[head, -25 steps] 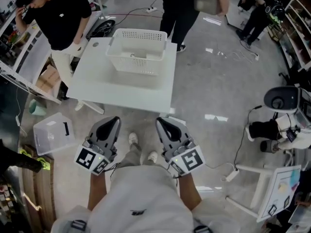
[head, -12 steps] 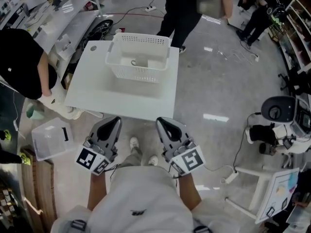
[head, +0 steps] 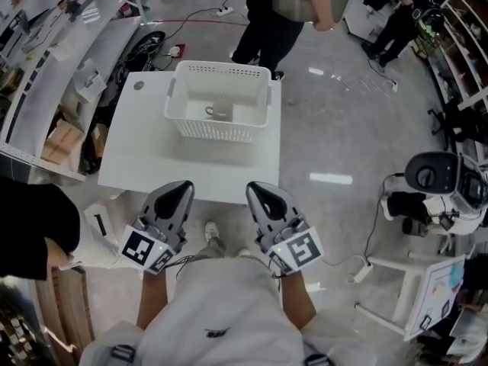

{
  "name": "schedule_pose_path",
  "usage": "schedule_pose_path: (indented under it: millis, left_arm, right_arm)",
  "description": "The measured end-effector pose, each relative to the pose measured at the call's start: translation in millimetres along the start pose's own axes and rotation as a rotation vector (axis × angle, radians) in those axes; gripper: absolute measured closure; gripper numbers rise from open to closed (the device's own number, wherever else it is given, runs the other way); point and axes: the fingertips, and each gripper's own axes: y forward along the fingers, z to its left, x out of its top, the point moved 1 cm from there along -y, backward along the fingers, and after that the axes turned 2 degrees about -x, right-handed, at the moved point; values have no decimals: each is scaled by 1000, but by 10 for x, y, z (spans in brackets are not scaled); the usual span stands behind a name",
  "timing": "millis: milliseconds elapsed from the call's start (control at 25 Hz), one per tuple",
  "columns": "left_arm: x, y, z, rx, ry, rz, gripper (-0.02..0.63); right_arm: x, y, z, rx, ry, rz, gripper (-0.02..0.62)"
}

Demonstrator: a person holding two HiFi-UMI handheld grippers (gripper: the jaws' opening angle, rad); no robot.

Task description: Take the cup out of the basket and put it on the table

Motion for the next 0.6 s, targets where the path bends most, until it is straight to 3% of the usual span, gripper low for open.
schedule_pose_path:
  millis: [600]
  left_arm:
    - [60, 282, 617, -82, -7, 3, 595]
  right_arm:
    - [58, 619, -138, -106, 23, -10, 588]
